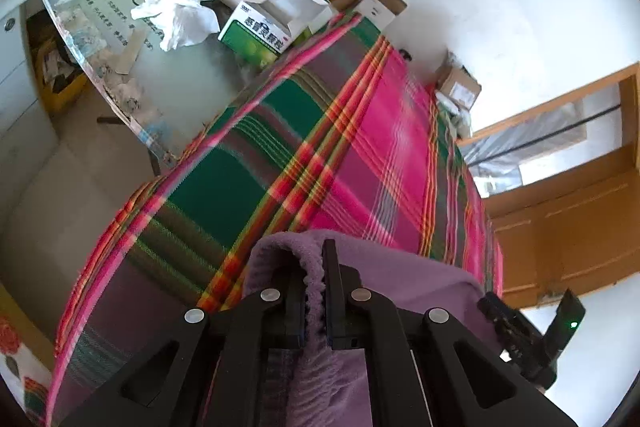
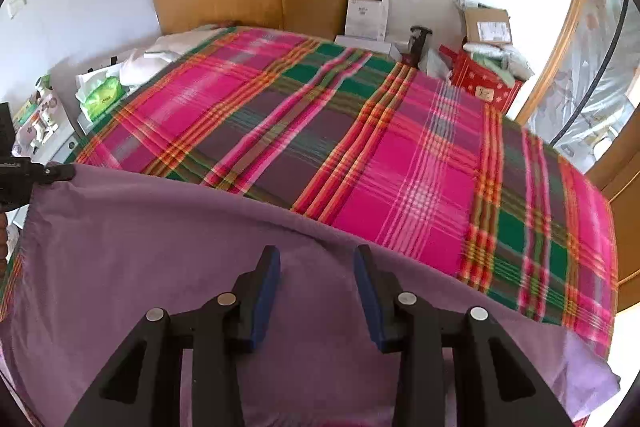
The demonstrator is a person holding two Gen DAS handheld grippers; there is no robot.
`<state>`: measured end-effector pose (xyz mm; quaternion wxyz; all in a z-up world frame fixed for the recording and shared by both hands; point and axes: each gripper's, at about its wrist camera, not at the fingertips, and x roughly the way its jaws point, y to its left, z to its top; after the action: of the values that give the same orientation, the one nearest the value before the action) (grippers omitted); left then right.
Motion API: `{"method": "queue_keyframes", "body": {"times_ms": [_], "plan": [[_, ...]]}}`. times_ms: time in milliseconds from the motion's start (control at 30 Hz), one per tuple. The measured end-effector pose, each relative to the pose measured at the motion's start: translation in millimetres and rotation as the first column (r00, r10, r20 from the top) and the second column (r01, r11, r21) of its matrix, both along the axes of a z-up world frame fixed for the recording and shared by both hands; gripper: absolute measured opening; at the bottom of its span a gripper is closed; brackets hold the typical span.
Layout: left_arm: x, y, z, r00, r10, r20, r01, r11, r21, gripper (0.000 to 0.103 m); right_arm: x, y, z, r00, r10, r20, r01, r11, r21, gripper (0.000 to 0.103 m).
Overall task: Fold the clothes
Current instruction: 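Release the sweatpants from both grippers and spread them flat on the bed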
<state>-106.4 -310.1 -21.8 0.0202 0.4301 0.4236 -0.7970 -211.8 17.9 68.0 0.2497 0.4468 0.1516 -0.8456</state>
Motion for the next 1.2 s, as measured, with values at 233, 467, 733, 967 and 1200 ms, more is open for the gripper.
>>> {"method": "queue_keyframes", "body": {"times_ms": [233, 467, 733, 967, 1200], "plan": [[33, 5, 35, 0.998, -0.037, -0.057, 0.033, 0.997, -0.073, 0.033, 52, 51, 54, 0.995, -0.036, -0.094, 0.028, 0.996, -0.082, 0.039], [88, 29, 72, 0.985, -0.126, -0.116, 0.110, 0.984, -0.138, 0.035, 135, 135, 86, 0.978, -0.122, -0.169, 0.108, 0.990, -0.086, 0.039], [128, 98, 75, 0.929, -0.354, -0.109, 0.337, 0.930, -0.145, 0.043, 206, 248, 63, 0.918, -0.378, -0.122, 0.369, 0.925, -0.090, 0.041], [147, 148, 59, 0.881, -0.470, -0.062, 0.459, 0.879, -0.129, 0.043, 254, 331, 32, 0.823, -0.568, -0.021, 0.558, 0.813, -0.166, 0.042], [162, 194, 38, 0.833, -0.553, -0.022, 0.548, 0.831, -0.096, 0.043, 245, 373, -1, 0.746, -0.657, 0.109, 0.657, 0.699, -0.282, 0.042]]}}
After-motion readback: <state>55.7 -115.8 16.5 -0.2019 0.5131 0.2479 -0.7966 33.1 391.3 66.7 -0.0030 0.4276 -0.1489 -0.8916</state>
